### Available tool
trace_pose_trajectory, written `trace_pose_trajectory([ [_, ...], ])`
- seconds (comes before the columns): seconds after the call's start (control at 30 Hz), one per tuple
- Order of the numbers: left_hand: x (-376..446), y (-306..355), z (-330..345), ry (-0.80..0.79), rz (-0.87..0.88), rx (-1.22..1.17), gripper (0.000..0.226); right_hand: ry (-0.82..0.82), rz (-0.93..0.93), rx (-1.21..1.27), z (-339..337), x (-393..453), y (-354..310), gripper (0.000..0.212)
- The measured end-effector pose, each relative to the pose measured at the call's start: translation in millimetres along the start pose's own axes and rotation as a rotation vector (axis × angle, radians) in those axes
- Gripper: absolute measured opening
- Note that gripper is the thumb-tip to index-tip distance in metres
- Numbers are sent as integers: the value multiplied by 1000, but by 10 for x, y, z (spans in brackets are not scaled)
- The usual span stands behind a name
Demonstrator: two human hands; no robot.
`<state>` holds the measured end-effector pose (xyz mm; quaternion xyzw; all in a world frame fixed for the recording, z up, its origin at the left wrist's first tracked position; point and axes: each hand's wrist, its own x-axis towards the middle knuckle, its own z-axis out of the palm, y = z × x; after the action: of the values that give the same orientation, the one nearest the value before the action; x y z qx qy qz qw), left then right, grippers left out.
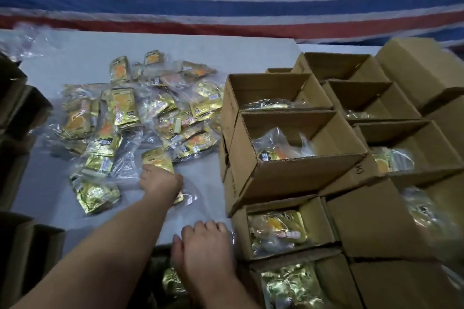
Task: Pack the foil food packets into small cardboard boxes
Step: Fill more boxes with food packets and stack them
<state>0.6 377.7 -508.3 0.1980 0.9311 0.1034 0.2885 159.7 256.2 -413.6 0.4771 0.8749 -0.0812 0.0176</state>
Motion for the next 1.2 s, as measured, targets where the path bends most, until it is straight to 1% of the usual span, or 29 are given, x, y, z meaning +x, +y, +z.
trace_pose_trajectory([
  [0.03, 28, -21, -13, -11, 4, 29, 105, 8, 1, 8, 3, -14, -2, 45],
  [0.1, 71, -60, -71, -60, 5, 34, 101, -52, -34, 63, 37, -33, -14, 53],
  [0.13, 79, -87, -116, -84, 12, -1, 95, -84, -55, 73, 51, -44, -8, 58],
  [0.2, 23, -144, -241, -142, 32, -94, 75, -76, -56, 98, 31, -57, 6, 64],
  [0.23, -28, -173, -315, -178, 45, -160, 66, -54, -44, 101, 23, -64, 6, 61],
  [0.27, -90, -204, -388, -217, 56, -246, 58, -10, -29, 86, 20, -69, -1, 54],
  [0.33, -272, -260, -581, -280, 86, -446, 43, 15, 0, 45, -47, -85, -21, 39],
  [0.4, -490, -288, -829, -303, 149, -563, 31, 45, 9, 32, -41, -92, -39, 36],
  [0.43, -607, -305, -964, -309, 180, -608, 31, 41, 22, 29, -62, -95, -45, 36],
  [0.5, -889, -336, -1248, -349, 241, -695, 42, -52, 70, 82, -115, -90, -42, 38],
  [0.57, -1184, -397, -1525, -359, 318, -721, 55, -140, 217, 232, -171, -10, -44, 51],
  [0.6, -1317, -435, -1644, -351, 361, -727, 61, -171, 317, 386, -267, 56, -59, 57],
  [0.67, -1556, -497, -1851, -310, 455, -729, 65, -173, 526, 866, -566, 207, -117, 59],
  [0.7, -1656, -517, -1933, -283, 507, -731, 63, -178, 580, 1151, -745, 268, -164, 59],
  [0.73, -1746, -530, -2005, -256, 563, -731, 59, -201, 582, 1424, -916, 315, -195, 62],
  [0.77, -1819, -535, -2055, -236, 619, -722, 53, -242, 524, 1655, -1073, 344, -213, 68],
  [0.8, -1890, -531, -2097, -224, 668, -711, 49, -272, 445, 1797, -1230, 349, -233, 72],
  [0.83, -1950, -526, -2127, -223, 710, -702, 47, -277, 368, 1865, -1383, 333, -264, 71],
  [0.9, -2042, -503, -2170, -223, 778, -678, 53, -276, 274, 1954, -1592, 288, -338, 60],
  [0.97, -2122, -495, -2190, -184, 843, -651, 55, -257, 262, 2026, -1660, 251, -376, 48],
  [1.0, -2155, -498, -2181, -138, 897, -610, 54, -238, 270, 2042, -1660, 232, -376, 45],
  [1.03, -2191, -501, -2173, -60, 956, -509, 54, -223, 273, 2043, -1652, 217, -366, 43],
  [1.1, -2240, -528, -2161, 97, 1022, -238, 62, -194, 259, 1997, -1645, 166, -348, 41],
  [1.13, -2241, -548, -2149, 127, 1036, -178, 67, -171, 265, 1958, -1634, 136, -341, 42],
  [1.2, -2169, -617, -2122, 106, 1036, -221, 72, -114, 293, 1890, -1604, 85, -310, 47],
])
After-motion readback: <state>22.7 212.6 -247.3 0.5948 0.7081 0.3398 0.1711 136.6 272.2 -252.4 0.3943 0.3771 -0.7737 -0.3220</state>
